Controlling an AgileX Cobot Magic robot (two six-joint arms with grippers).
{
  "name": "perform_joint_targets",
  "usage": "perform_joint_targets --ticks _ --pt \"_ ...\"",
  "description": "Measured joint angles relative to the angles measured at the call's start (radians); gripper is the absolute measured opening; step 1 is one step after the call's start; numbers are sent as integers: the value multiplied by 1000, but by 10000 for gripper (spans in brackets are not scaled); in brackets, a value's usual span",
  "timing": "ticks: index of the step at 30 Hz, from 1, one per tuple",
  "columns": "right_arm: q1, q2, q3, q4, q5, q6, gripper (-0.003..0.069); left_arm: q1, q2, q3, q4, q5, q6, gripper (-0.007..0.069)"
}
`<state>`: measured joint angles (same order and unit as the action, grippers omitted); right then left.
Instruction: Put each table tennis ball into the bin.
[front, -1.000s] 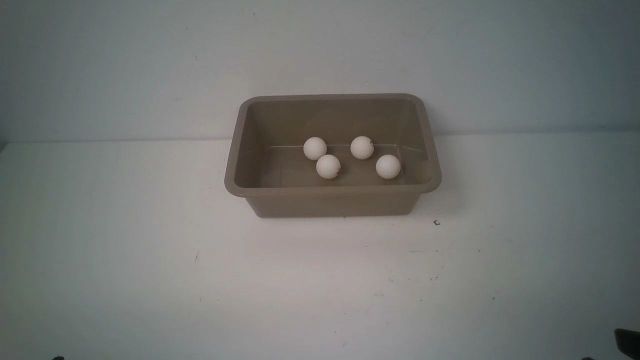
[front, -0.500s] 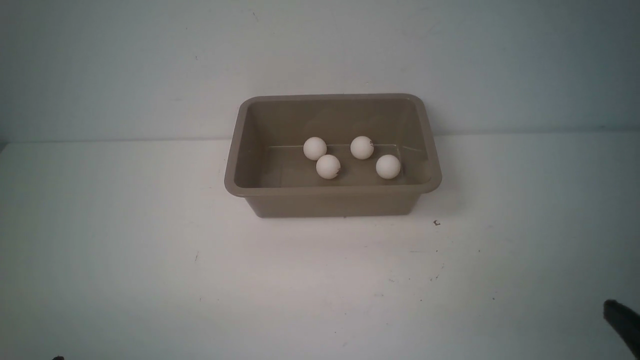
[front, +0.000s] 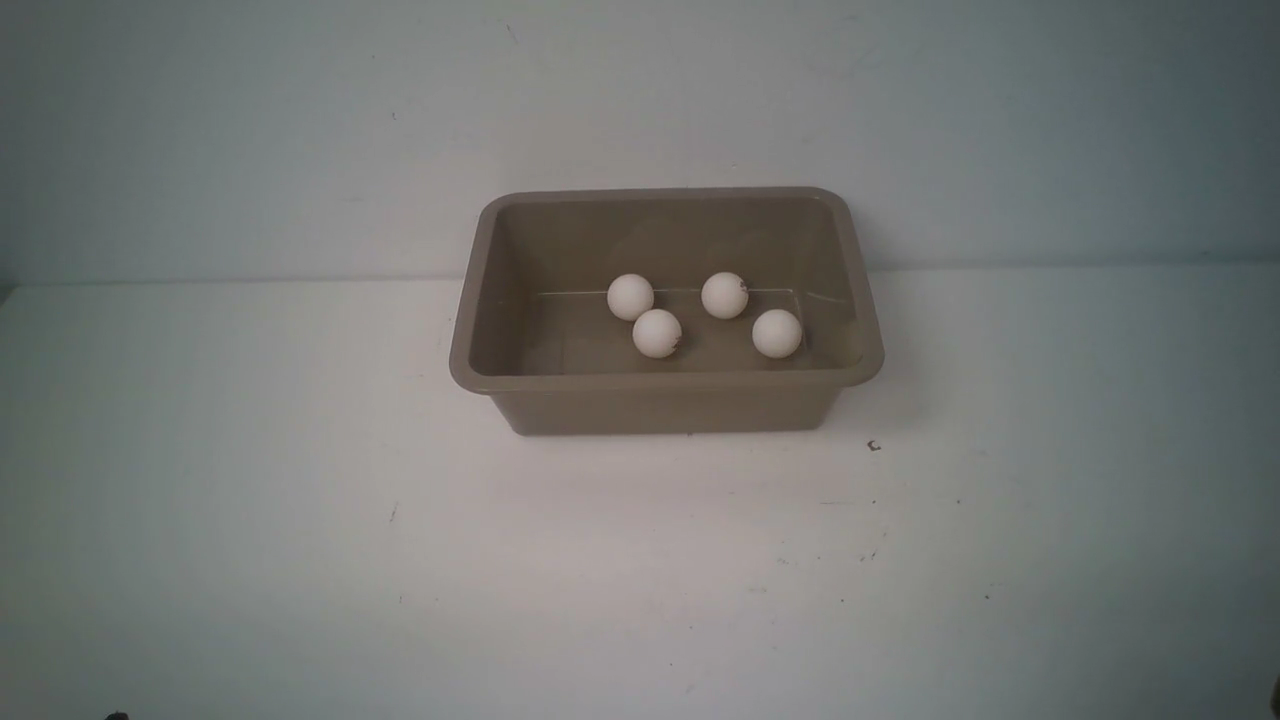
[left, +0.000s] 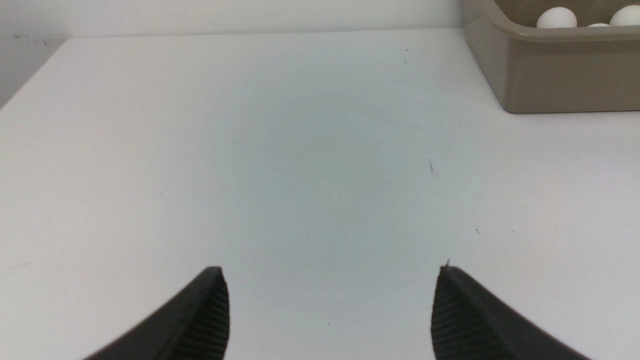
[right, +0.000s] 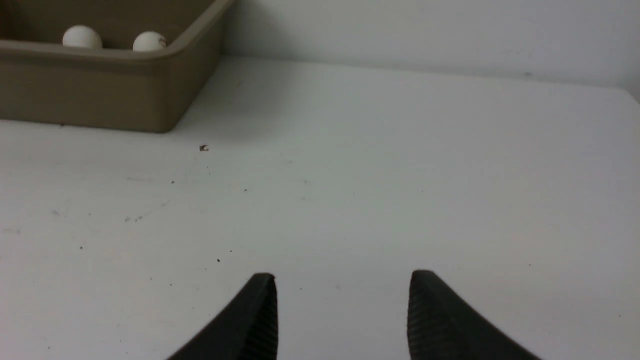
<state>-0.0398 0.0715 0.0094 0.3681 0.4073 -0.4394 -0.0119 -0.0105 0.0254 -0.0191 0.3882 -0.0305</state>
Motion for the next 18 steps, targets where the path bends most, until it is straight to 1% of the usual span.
perform_joint_targets --ticks 8,18 --pt "-4 -78 8 -25 23 0 335 0 0 0 0 0 0 490" --pt "-4 -84 8 -26 20 0 335 0 0 0 0 0 0 490"
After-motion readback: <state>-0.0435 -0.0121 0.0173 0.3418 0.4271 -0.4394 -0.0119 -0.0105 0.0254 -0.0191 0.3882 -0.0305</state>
